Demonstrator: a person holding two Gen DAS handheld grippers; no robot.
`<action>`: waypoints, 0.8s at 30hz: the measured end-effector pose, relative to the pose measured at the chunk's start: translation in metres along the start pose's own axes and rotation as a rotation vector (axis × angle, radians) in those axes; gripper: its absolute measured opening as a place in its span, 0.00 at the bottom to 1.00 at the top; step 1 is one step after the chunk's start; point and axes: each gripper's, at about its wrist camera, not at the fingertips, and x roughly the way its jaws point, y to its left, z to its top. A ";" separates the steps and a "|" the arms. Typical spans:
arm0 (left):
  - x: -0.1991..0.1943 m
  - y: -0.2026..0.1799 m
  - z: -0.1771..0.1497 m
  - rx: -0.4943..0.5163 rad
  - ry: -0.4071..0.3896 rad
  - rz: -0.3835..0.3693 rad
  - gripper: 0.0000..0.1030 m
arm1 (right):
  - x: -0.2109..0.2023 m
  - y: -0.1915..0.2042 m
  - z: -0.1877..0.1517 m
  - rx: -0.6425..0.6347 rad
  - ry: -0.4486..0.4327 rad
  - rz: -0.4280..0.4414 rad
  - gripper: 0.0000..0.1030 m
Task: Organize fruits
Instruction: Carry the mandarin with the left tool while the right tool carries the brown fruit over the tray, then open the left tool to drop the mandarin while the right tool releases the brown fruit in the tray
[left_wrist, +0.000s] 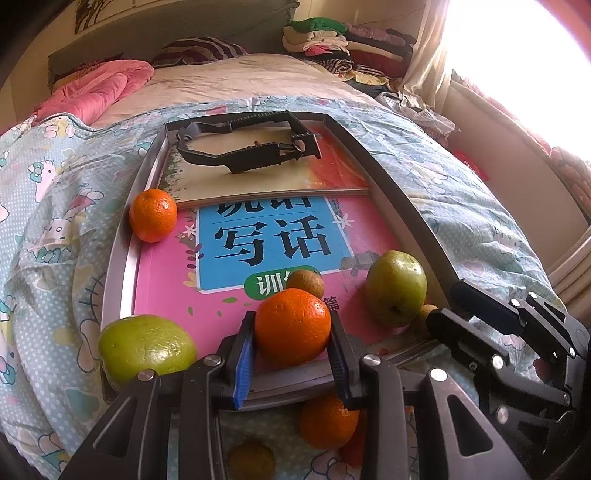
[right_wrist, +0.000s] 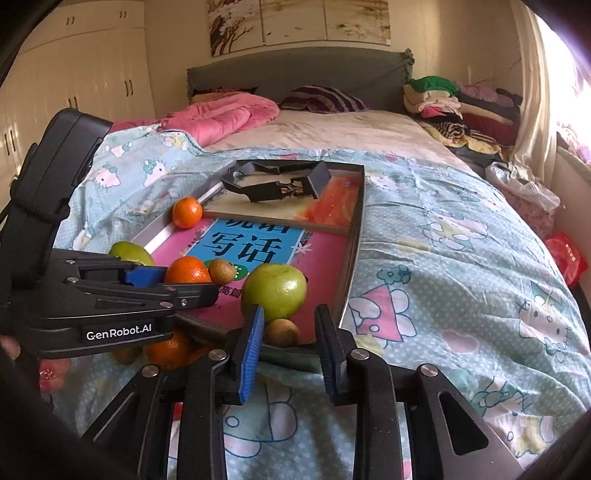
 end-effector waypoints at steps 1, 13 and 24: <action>0.000 0.000 0.000 0.000 0.000 0.000 0.35 | 0.000 0.001 0.000 0.000 -0.004 0.000 0.34; 0.000 0.000 0.000 -0.003 0.002 -0.005 0.35 | -0.010 0.000 -0.002 0.026 -0.051 0.013 0.47; -0.014 0.001 0.001 -0.007 -0.025 -0.001 0.51 | -0.016 -0.005 -0.003 0.053 -0.075 0.008 0.52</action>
